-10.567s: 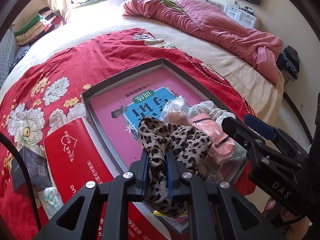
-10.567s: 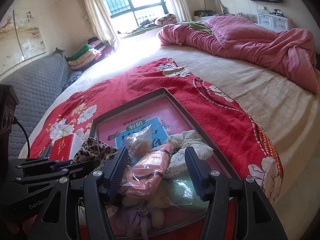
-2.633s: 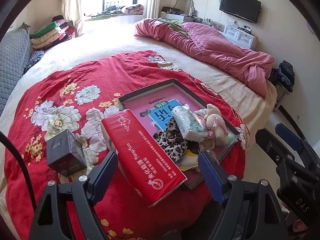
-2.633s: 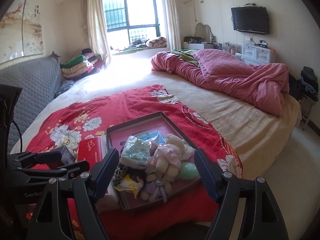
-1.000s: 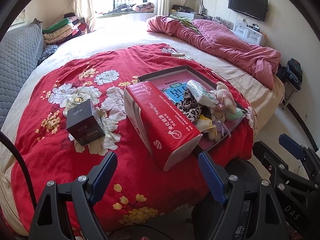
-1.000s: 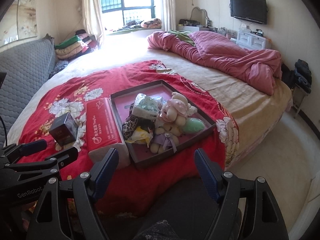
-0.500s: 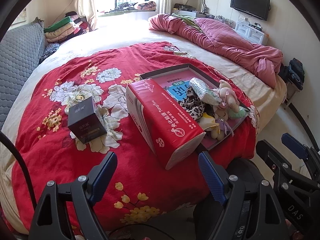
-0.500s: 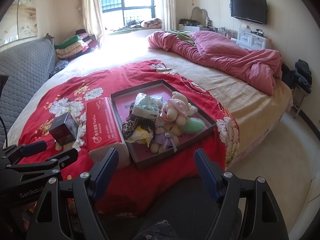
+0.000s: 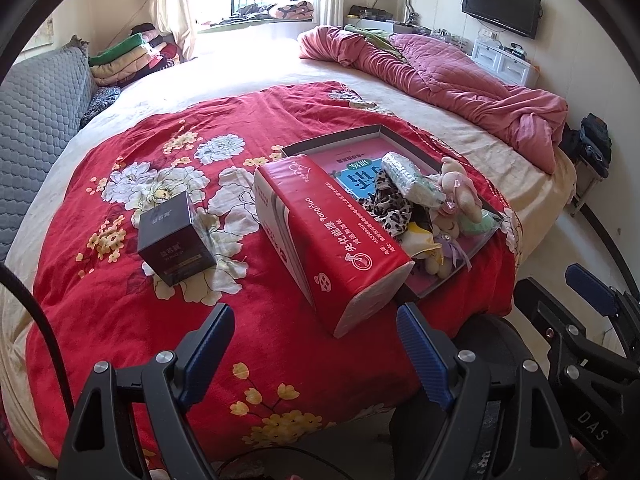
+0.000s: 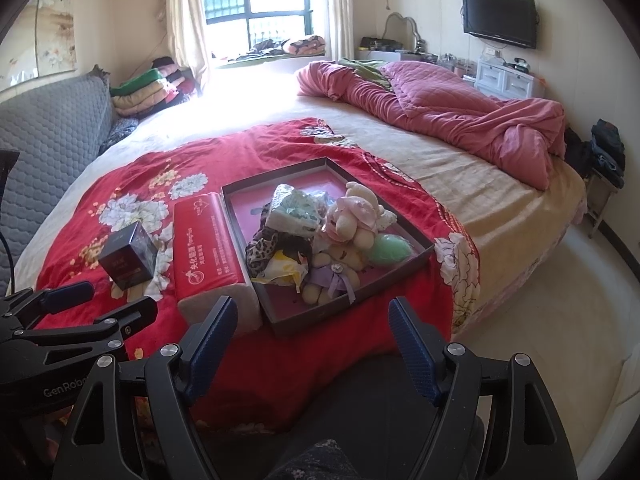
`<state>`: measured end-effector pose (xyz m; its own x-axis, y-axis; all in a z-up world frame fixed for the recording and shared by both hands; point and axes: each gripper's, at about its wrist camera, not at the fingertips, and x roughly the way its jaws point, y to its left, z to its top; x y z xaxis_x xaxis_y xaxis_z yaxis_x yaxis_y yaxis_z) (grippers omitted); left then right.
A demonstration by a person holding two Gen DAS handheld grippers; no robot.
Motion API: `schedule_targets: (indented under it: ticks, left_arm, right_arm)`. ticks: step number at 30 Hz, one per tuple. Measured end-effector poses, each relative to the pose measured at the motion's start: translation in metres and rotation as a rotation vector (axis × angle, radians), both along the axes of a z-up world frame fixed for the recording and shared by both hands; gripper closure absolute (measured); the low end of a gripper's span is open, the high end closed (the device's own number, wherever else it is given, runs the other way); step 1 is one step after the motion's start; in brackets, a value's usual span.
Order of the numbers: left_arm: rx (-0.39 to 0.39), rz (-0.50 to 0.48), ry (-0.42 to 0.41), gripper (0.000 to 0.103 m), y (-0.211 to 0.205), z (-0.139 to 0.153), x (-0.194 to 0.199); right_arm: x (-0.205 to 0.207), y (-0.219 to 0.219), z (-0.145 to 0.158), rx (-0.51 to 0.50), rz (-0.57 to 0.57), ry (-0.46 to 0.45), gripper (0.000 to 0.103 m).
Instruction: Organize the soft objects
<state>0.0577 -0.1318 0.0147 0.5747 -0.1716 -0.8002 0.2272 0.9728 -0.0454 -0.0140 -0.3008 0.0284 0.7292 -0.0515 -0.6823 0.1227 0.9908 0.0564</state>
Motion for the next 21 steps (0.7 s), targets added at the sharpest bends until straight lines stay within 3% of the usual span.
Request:
schedule_targets:
  ticks: [16, 21]
  left_arm:
    - [-0.004, 0.002, 0.005, 0.020, 0.001, -0.006, 0.002]
    - [-0.131, -0.021, -0.004, 0.020, 0.016, -0.010, 0.003]
  right_arm:
    - [0.000, 0.000, 0.000, 0.008, 0.001, 0.004, 0.024]
    - [0.006, 0.003, -0.008, 0.017, 0.028, 0.007, 0.024]
